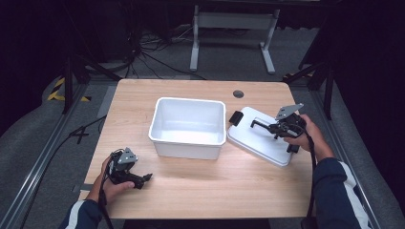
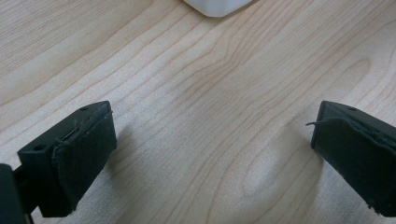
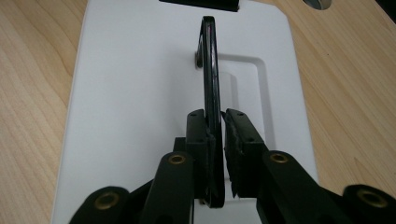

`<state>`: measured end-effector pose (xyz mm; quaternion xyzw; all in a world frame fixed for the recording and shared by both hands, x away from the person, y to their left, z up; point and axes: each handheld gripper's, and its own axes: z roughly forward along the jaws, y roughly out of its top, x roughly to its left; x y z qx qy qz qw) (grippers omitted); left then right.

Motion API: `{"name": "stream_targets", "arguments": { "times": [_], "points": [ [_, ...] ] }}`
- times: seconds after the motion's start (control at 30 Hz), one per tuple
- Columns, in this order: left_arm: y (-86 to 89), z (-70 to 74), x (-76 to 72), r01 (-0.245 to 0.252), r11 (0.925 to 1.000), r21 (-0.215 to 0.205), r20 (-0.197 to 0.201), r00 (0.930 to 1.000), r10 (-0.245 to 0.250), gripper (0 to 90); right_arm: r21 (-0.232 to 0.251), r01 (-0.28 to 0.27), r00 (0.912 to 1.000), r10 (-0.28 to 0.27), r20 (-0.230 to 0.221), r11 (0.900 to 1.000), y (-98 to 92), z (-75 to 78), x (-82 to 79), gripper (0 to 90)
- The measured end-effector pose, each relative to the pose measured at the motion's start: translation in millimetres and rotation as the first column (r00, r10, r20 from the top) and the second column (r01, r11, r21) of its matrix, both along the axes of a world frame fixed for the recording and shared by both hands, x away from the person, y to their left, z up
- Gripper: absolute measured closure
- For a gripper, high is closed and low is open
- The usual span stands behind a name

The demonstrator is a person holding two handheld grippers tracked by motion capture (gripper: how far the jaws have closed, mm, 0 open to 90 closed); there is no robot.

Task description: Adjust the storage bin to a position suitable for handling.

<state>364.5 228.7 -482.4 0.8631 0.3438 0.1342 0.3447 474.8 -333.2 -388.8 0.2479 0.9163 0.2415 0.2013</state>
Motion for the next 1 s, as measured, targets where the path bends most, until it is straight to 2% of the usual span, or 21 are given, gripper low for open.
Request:
{"name": "stream_targets", "arguments": {
  "times": [0.13, 0.4, 0.77, 1.0],
  "points": [
    [0.0, 0.0, 0.0, 0.0, 1.0, 0.0, 0.0, 1.0, 0.0, 0.5, 0.029, 0.008, 0.9999, -0.008, 0.007, 1.0, -1.2, 1.7, -1.3, 80.0],
    [0.0, -0.1, 0.0, 0.0, 1.0, -0.002, 0.0, 1.0, 0.0, 0.5, 0.047, 0.006, 1.0, -0.006, 0.004, 0.999, 0.3, 1.7, -3.4, 77.2],
    [0.0, -0.4, 0.9, 0.007, 0.9999, -0.011, -0.011, 0.9999, -0.007, 0.2, 0.098, 0.013, 0.9998, -0.014, 0.013, 0.995, 0.3, 6.4, -8.2, 67.6],
    [0.5, -0.1, 2.1, 0.021, 0.9998, -0.003, -0.005, 0.9998, -0.021, 0.2, 0.108, 0.037, 0.9987, -0.041, 0.032, 0.993, 0.4, 11.7, -16.0, 61.9]
  ]
}}
